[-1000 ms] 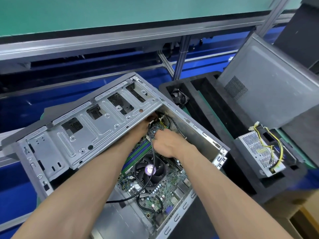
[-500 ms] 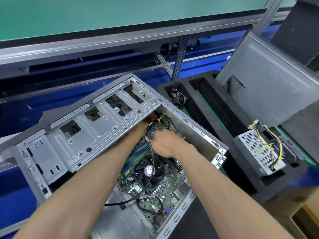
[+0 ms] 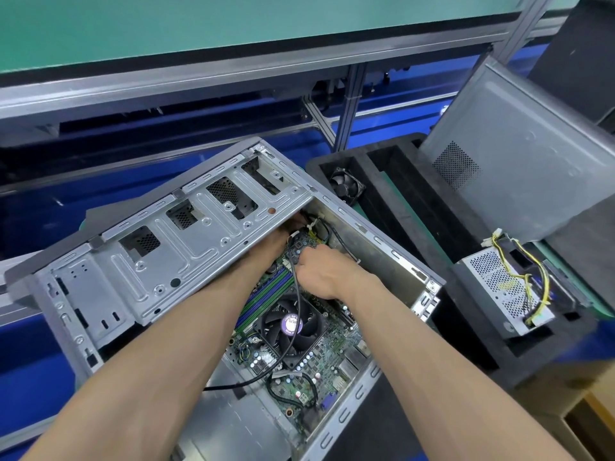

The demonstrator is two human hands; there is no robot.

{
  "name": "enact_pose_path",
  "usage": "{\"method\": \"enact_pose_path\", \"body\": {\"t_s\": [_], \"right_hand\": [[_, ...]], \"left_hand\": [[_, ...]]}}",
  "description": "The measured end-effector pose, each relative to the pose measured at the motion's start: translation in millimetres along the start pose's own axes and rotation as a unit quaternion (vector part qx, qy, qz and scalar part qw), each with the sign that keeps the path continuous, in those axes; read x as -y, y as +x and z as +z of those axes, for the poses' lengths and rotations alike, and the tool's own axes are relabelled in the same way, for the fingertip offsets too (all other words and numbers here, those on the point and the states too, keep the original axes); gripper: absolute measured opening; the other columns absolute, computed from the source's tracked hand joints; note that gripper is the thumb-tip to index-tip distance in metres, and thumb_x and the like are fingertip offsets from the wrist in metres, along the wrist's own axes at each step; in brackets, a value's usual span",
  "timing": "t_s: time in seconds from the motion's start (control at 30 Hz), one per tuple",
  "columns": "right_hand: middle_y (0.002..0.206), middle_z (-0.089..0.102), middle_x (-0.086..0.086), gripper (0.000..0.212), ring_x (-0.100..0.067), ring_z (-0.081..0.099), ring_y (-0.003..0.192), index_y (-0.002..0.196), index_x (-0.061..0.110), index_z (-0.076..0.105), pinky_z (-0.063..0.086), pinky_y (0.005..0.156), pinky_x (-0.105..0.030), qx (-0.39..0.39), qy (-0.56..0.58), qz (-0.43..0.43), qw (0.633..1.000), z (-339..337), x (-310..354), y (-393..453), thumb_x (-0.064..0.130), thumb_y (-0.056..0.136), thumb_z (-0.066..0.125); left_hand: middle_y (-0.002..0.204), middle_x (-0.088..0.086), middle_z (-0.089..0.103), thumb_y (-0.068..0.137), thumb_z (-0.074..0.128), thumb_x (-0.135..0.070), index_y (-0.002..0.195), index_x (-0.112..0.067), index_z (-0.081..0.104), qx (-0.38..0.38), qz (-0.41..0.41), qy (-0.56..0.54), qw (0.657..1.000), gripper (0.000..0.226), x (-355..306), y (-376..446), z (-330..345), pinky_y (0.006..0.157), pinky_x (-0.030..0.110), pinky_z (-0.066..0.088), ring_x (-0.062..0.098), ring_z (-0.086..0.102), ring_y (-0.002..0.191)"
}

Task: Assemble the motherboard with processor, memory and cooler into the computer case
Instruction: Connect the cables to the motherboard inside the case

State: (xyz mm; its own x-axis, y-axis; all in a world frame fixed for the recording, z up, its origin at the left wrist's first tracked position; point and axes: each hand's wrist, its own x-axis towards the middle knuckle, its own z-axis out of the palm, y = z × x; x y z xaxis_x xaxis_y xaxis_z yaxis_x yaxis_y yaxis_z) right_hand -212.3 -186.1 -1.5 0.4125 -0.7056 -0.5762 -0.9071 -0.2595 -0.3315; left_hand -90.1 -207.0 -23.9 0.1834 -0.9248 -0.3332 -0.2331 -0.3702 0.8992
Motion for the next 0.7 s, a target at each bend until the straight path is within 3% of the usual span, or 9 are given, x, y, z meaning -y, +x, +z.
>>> {"method": "enact_pose_path", "body": {"t_s": [0.07, 0.13, 0.17, 0.23, 0.3, 0.47, 0.6, 0.7], "right_hand": [[0.113, 0.048, -0.017, 0.014, -0.029, 0.04, 0.093, 0.095, 0.014, 0.043, 0.033, 0.078, -0.038, -0.006, 0.014, 0.002, 1.0, 0, -1, -1, 0.024, 0.093, 0.034], [0.107, 0.043, -0.013, 0.012, -0.03, 0.039, 0.093, 0.097, 0.014, 0.042, 0.032, 0.078, -0.037, -0.007, 0.02, 0.004, 1.0, 0, 0, -2, 0.023, 0.094, 0.036], [0.105, 0.041, -0.011, 0.011, -0.03, 0.039, 0.093, 0.098, 0.014, 0.042, 0.032, 0.078, -0.037, -0.007, 0.022, 0.005, 1.0, 0, 0, -2, 0.023, 0.094, 0.036], [0.107, 0.042, -0.011, 0.011, -0.03, 0.04, 0.092, 0.097, 0.014, 0.043, 0.032, 0.077, -0.037, -0.007, 0.02, 0.002, 1.0, -1, 0, -2, 0.023, 0.094, 0.036], [0.104, 0.039, -0.011, 0.01, -0.03, 0.041, 0.091, 0.098, 0.014, 0.043, 0.031, 0.076, -0.037, -0.009, 0.025, 0.003, 1.0, -2, 1, -4, 0.022, 0.094, 0.037], [0.101, 0.038, -0.011, 0.01, -0.031, 0.042, 0.089, 0.096, 0.013, 0.044, 0.032, 0.074, -0.037, -0.004, 0.028, 0.007, 1.0, -3, 2, -6, 0.02, 0.093, 0.038], [0.09, 0.037, -0.006, 0.01, -0.028, 0.042, 0.084, 0.085, 0.015, 0.042, 0.031, 0.067, -0.036, -0.008, 0.033, 0.008, 0.999, -3, 1, -5, 0.02, 0.091, 0.037], [0.083, 0.038, -0.007, 0.015, -0.029, 0.042, 0.078, 0.069, 0.017, 0.035, 0.026, 0.06, -0.033, 0.007, 0.004, -0.009, 1.0, -3, 4, -4, 0.026, 0.074, 0.024]], "left_hand": [[0.129, 0.03, 0.057, 0.096, 0.058, 0.0, 0.123, 0.014, 0.057, -0.008, 0.008, -0.017, 1.0, 0.031, -3, -2, 0, 0.106, 0.033, 0.043, 0.031, 0.059, 0.116], [0.128, 0.032, 0.056, 0.099, 0.049, 0.003, 0.127, 0.018, 0.052, 0.009, 0.021, -0.012, 1.0, 0.032, -4, -5, 0, 0.093, 0.016, 0.045, 0.002, 0.062, 0.085], [0.123, 0.03, 0.059, 0.1, 0.046, 0.006, 0.128, 0.02, 0.051, 0.011, 0.029, -0.005, 0.999, 0.032, -3, -5, 1, 0.088, 0.011, 0.045, -0.003, 0.057, 0.075], [0.11, 0.024, 0.061, 0.097, 0.048, 0.01, 0.121, 0.023, 0.054, 0.014, 0.033, -0.025, 0.999, 0.028, -4, -7, 3, 0.073, 0.003, 0.041, 0.003, 0.054, 0.076], [0.11, 0.022, 0.058, 0.096, 0.05, 0.01, 0.118, 0.023, 0.056, 0.013, 0.03, -0.021, 0.999, 0.026, -8, -11, 1, 0.068, 0.002, 0.039, 0.01, 0.053, 0.081], [0.126, 0.026, 0.059, 0.1, 0.051, -0.002, 0.125, 0.013, 0.057, 0.022, -0.005, -0.015, 1.0, 0.029, -11, -11, 0, 0.081, 0.018, 0.041, 0.025, 0.053, 0.105], [0.12, 0.019, 0.06, 0.101, 0.051, -0.003, 0.126, 0.011, 0.057, 0.015, -0.014, -0.037, 0.999, 0.03, -11, -15, 2, 0.062, 0.001, 0.035, 0.017, 0.052, 0.093], [0.099, 0.011, 0.057, 0.1, 0.049, 0.002, 0.128, 0.014, 0.054, -0.016, -0.028, -0.063, 0.997, 0.031, -13, -21, 7, 0.049, 0.0, 0.036, 0.012, 0.051, 0.074]]}}
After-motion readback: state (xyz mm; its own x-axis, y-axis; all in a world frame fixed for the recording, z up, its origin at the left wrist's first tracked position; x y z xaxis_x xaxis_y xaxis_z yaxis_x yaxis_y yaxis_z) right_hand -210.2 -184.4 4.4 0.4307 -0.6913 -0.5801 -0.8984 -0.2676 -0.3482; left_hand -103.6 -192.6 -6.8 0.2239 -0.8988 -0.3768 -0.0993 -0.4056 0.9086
